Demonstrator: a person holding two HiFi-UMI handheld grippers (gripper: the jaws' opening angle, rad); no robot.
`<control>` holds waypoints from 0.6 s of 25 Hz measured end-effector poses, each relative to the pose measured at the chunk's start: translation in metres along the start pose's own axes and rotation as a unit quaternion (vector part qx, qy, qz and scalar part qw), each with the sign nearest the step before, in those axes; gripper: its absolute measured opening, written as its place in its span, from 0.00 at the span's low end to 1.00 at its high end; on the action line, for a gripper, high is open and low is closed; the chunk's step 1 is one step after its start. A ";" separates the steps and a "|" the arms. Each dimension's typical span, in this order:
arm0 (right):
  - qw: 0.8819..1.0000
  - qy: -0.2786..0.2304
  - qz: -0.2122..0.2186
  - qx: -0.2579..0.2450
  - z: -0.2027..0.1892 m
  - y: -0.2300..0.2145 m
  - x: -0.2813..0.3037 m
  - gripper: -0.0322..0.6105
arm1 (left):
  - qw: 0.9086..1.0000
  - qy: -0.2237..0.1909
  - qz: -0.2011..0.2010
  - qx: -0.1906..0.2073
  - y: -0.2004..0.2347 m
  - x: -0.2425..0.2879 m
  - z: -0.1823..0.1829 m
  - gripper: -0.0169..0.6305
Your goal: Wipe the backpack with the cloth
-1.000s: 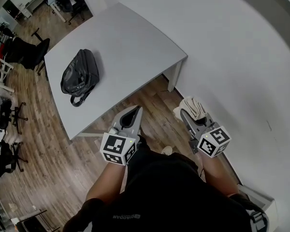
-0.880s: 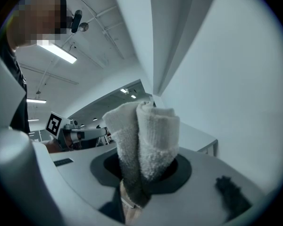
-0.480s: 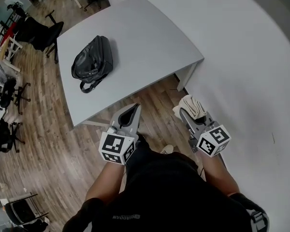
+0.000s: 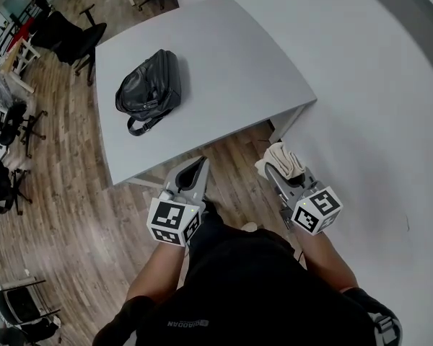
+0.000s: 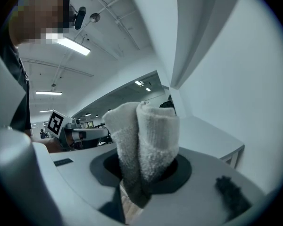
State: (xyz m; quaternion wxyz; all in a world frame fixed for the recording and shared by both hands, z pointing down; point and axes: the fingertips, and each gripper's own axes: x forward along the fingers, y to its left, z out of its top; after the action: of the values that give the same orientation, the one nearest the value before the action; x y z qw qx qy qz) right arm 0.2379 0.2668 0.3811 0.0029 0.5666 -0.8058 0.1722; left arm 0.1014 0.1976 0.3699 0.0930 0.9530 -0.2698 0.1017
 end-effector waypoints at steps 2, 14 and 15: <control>1.000 0.002 0.001 -0.001 0.001 0.000 0.007 0.22 | 1.000 -0.002 0.001 -0.001 0.007 0.002 0.002 0.04; 1.000 0.018 0.016 -0.004 0.016 0.008 0.058 0.22 | 1.000 -0.002 0.014 -0.016 0.053 0.007 0.013 0.04; 1.000 0.021 0.018 -0.004 0.017 0.009 0.063 0.22 | 1.000 -0.002 0.016 -0.019 0.058 0.006 0.012 0.04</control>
State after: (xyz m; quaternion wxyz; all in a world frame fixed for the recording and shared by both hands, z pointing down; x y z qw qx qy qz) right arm 0.2101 0.2071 0.3757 0.0192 0.5482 -0.8164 0.1808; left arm 0.0778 0.1432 0.3667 0.1091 0.9469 -0.2868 0.0964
